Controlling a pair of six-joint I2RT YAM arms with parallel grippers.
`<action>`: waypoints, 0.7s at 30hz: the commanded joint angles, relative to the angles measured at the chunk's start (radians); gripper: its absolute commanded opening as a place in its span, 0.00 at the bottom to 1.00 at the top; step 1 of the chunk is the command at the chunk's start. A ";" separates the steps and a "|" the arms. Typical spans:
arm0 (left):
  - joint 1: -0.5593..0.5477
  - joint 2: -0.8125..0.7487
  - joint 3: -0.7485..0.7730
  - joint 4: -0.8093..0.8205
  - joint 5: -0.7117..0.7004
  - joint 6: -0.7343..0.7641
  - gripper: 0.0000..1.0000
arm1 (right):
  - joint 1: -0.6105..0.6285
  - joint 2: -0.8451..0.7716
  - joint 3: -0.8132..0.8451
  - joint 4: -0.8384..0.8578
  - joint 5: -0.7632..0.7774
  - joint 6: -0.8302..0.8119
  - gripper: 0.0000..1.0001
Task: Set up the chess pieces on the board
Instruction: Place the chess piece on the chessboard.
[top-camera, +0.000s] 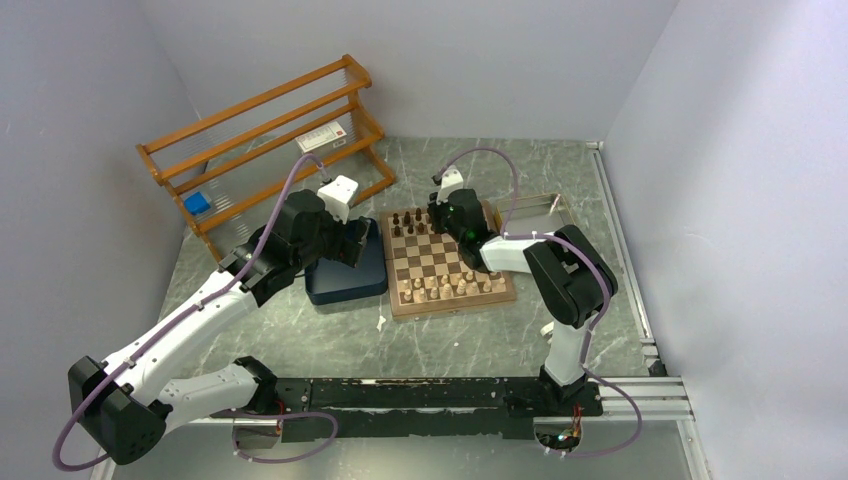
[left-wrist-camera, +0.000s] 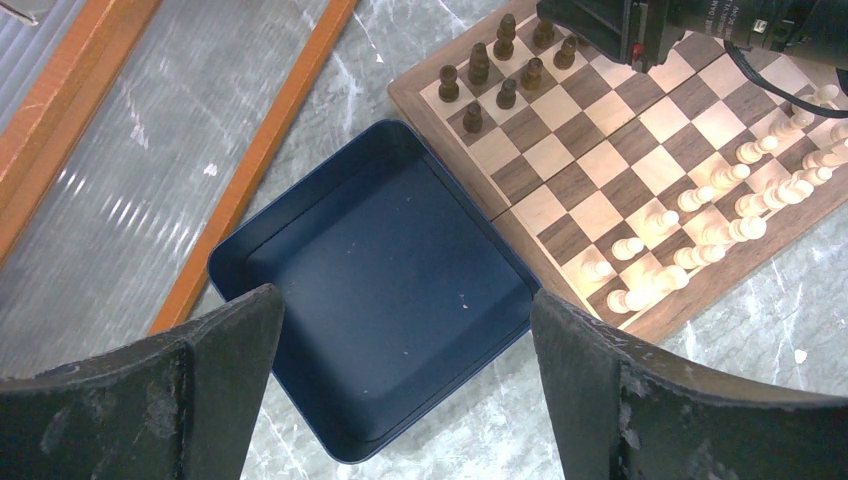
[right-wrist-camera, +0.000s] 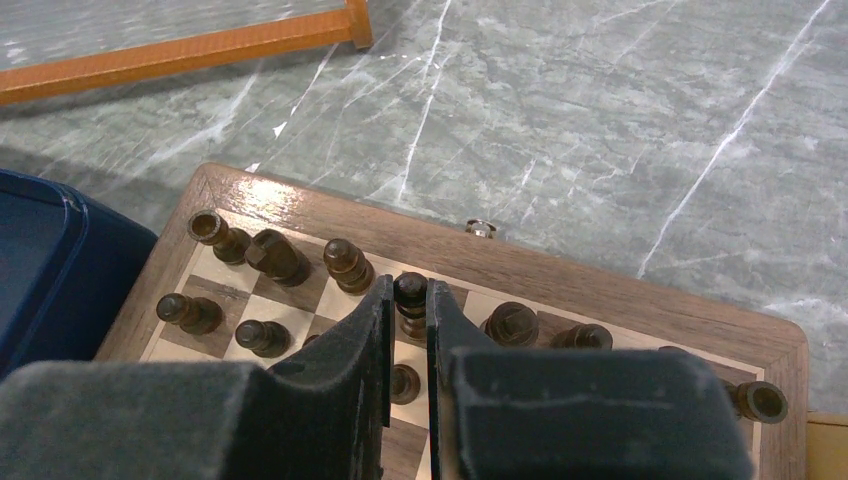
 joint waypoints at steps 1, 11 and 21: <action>0.000 -0.002 0.004 0.009 -0.014 0.013 0.98 | 0.007 0.010 -0.012 0.030 0.021 0.008 0.07; 0.001 -0.003 0.003 0.012 -0.010 0.013 0.98 | 0.008 0.003 -0.024 0.049 0.014 -0.016 0.10; 0.001 -0.003 0.002 0.012 -0.006 0.014 0.98 | 0.007 0.009 -0.043 0.125 0.006 -0.033 0.01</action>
